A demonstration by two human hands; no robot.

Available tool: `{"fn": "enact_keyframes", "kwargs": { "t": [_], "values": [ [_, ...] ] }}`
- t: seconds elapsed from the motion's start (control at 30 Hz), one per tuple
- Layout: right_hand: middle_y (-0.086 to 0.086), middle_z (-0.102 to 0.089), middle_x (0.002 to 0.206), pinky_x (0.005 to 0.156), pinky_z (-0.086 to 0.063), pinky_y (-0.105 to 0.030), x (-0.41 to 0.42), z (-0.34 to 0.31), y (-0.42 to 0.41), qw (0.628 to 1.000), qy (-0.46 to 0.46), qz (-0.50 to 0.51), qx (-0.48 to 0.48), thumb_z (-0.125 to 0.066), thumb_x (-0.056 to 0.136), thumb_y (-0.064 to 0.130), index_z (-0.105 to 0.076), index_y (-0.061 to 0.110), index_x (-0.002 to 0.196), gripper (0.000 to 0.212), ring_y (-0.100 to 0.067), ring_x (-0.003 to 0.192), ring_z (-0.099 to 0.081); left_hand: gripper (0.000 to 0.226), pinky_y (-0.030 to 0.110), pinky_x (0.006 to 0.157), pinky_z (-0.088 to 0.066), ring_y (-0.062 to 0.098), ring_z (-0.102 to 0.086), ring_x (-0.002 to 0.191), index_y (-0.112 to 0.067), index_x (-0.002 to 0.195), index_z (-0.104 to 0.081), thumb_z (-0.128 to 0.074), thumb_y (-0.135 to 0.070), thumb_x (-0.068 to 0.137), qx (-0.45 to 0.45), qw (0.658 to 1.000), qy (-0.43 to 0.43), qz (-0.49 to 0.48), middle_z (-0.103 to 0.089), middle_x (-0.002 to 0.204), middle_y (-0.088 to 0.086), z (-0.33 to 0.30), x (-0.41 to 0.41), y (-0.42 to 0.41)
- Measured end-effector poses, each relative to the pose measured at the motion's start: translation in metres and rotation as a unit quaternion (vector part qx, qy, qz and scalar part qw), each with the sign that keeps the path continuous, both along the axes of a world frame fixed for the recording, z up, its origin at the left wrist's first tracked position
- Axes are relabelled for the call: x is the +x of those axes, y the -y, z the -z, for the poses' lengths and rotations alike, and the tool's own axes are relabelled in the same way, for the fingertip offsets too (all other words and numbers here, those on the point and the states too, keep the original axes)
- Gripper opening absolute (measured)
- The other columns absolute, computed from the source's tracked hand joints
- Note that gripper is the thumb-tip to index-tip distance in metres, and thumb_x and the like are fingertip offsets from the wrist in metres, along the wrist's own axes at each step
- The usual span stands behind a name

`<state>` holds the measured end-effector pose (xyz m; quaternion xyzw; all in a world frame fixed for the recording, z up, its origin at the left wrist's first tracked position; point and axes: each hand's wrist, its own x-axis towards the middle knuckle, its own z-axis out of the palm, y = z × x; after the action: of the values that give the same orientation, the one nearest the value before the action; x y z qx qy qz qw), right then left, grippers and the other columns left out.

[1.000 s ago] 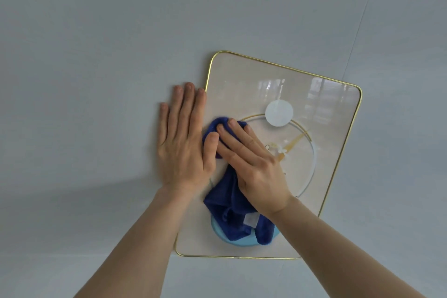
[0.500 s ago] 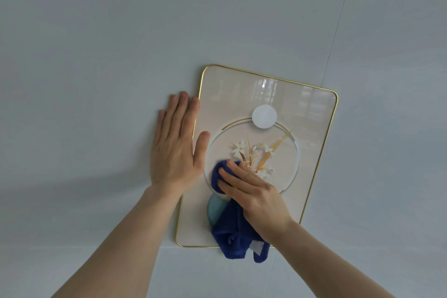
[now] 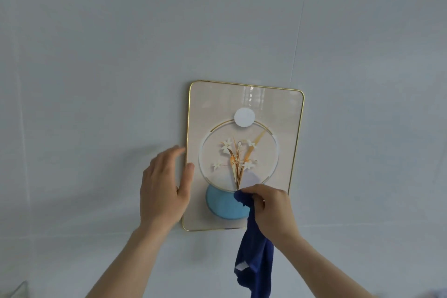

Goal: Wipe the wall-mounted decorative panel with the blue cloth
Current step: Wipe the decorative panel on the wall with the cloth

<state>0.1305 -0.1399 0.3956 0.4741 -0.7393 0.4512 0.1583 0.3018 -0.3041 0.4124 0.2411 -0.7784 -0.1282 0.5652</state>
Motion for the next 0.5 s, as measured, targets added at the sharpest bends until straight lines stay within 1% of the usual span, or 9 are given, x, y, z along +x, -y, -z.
{"fn": "enact_keyframes", "kwargs": {
  "t": [0.07, 0.13, 0.17, 0.23, 0.3, 0.37, 0.4, 0.43, 0.5],
  "values": [
    [0.025, -0.075, 0.086, 0.071, -0.049, -0.001, 0.001, -0.002, -0.008, 0.997, 0.077, 0.000, -0.020, -0.052, 0.092, -0.012, -0.081, 0.024, 0.097, 0.046, 0.006, 0.081, -0.072, 0.038, 0.034, 0.097, -0.045, 0.020, -0.062, 0.120, -0.026, 0.122, -0.065, -0.046, -0.050, 0.098, 0.017, 0.999, 0.018, 0.019, -0.070, 0.124, -0.008, 0.016, 0.000, -0.014],
    [0.021, -0.074, 0.091, 0.066, -0.051, -0.004, 0.001, -0.003, -0.016, 0.989, 0.141, -0.009, -0.034, -0.058, 0.094, -0.006, -0.079, 0.025, 0.099, 0.038, 0.000, 0.081, -0.072, 0.028, 0.032, 0.094, -0.048, 0.015, -0.062, 0.119, -0.032, 0.121, -0.066, -0.059, -0.044, 0.098, 0.040, 0.994, 0.069, 0.070, -0.070, 0.123, -0.015, 0.026, -0.006, -0.028],
    [0.017, -0.075, 0.094, 0.065, -0.052, -0.007, 0.001, -0.003, -0.021, 0.985, 0.167, -0.019, -0.036, -0.060, 0.095, -0.004, -0.077, 0.027, 0.099, 0.035, -0.003, 0.084, -0.072, 0.029, 0.030, 0.094, -0.048, 0.012, -0.060, 0.121, -0.035, 0.126, -0.065, -0.063, -0.041, 0.097, 0.043, 0.988, 0.103, 0.104, -0.068, 0.126, -0.018, 0.028, -0.010, -0.036],
    [0.010, -0.076, 0.097, 0.070, -0.053, -0.015, 0.002, -0.004, -0.029, 0.974, 0.219, -0.048, -0.029, -0.062, 0.095, -0.002, -0.074, 0.028, 0.098, 0.032, -0.010, 0.086, -0.073, 0.040, 0.027, 0.099, -0.047, 0.008, -0.055, 0.126, -0.042, 0.133, -0.060, -0.069, -0.037, 0.095, 0.061, 0.970, 0.163, 0.171, -0.062, 0.133, -0.022, 0.027, -0.019, -0.051],
    [0.003, -0.077, 0.096, 0.075, -0.056, -0.026, 0.001, -0.007, -0.038, 0.962, 0.261, -0.077, -0.025, -0.065, 0.093, -0.002, -0.072, 0.028, 0.096, 0.031, -0.017, 0.088, -0.074, 0.044, 0.030, 0.105, -0.049, 0.005, -0.057, 0.126, -0.044, 0.135, -0.060, -0.071, -0.033, 0.093, 0.099, 0.947, 0.198, 0.233, -0.065, 0.134, -0.021, 0.024, -0.029, -0.065],
    [-0.002, -0.077, 0.096, 0.081, -0.060, -0.038, 0.000, -0.010, -0.049, 0.953, 0.286, -0.102, -0.018, -0.069, 0.092, -0.001, -0.071, 0.024, 0.095, 0.025, -0.027, 0.093, -0.074, 0.040, 0.035, 0.105, -0.053, 0.003, -0.064, 0.116, -0.042, 0.129, -0.065, -0.072, -0.027, 0.093, 0.122, 0.934, 0.203, 0.269, -0.072, 0.122, -0.021, 0.022, -0.037, -0.077],
    [-0.005, -0.077, 0.098, 0.086, -0.061, -0.043, -0.002, -0.011, -0.054, 0.950, 0.292, -0.109, -0.015, -0.071, 0.092, 0.001, -0.070, 0.021, 0.096, 0.021, -0.031, 0.096, -0.073, 0.035, 0.036, 0.102, -0.055, 0.003, -0.067, 0.110, -0.040, 0.124, -0.068, -0.073, -0.026, 0.093, 0.128, 0.934, 0.197, 0.268, -0.074, 0.115, -0.021, 0.021, -0.040, -0.082],
    [-0.007, -0.077, 0.101, 0.089, -0.061, -0.046, -0.005, -0.013, -0.059, 0.949, 0.294, -0.114, -0.015, -0.073, 0.091, 0.002, -0.070, 0.019, 0.095, 0.018, -0.033, 0.098, -0.073, 0.029, 0.037, 0.100, -0.057, 0.003, -0.068, 0.105, -0.038, 0.119, -0.070, -0.073, -0.026, 0.093, 0.132, 0.938, 0.188, 0.258, -0.075, 0.109, -0.021, 0.020, -0.043, -0.085],
    [-0.008, -0.076, 0.104, 0.090, -0.061, -0.046, -0.011, -0.014, -0.069, 0.945, 0.299, -0.128, -0.022, -0.076, 0.091, 0.004, -0.069, 0.017, 0.093, 0.015, -0.036, 0.097, -0.073, 0.017, 0.040, 0.096, -0.059, 0.004, -0.070, 0.100, -0.036, 0.109, -0.072, -0.073, -0.030, 0.093, 0.136, 0.945, 0.173, 0.240, -0.076, 0.102, -0.019, 0.017, -0.049, -0.091]
  ]
}}
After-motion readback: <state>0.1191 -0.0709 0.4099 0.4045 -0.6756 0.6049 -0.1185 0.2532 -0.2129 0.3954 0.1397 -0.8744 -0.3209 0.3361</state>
